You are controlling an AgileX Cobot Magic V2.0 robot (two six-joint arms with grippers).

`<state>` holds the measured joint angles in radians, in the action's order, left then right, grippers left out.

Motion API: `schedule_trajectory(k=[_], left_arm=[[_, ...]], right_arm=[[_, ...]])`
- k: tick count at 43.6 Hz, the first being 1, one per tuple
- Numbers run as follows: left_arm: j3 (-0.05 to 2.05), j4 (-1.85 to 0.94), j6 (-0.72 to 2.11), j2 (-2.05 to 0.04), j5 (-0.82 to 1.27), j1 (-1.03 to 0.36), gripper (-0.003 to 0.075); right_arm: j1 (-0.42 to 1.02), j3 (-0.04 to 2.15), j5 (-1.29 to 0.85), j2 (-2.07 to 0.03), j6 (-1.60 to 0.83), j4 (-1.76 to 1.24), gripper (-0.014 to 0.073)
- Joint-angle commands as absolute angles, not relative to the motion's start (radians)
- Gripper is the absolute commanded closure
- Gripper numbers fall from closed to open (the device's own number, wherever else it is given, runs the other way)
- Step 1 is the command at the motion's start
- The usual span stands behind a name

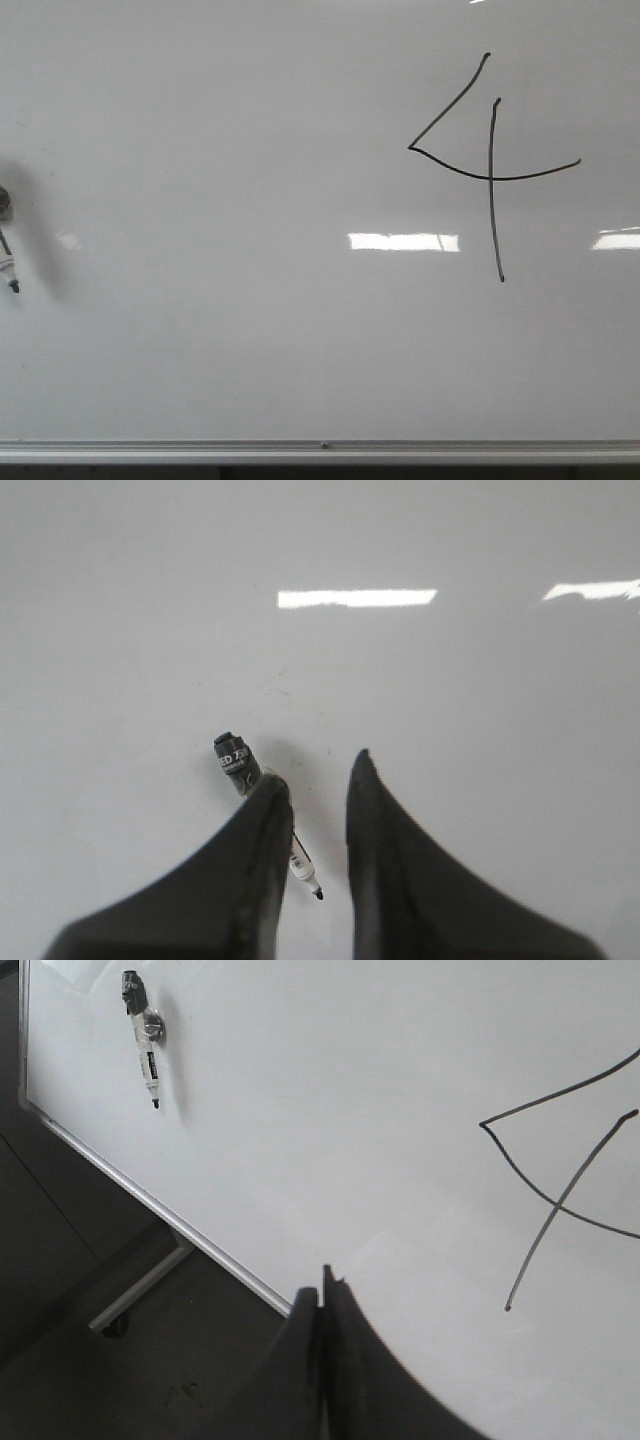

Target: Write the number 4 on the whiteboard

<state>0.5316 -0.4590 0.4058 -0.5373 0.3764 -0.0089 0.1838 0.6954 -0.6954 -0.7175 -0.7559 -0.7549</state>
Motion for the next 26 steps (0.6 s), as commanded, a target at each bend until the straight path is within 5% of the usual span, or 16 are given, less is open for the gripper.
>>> schedule_trajectory(k=[1, 26], left_arm=[[0.552, -0.472, 0.408, -0.477, 0.313, -0.008, 0.0739], [0.552, -0.472, 0.408, -0.408, 0.289, -0.008, 0.0741]], right_arm=[[0.176, 0.721, -0.658, -0.712, -0.758, -0.785, 0.0654], [0.176, 0.721, -0.66, -0.712, -0.758, -0.785, 0.0654]])
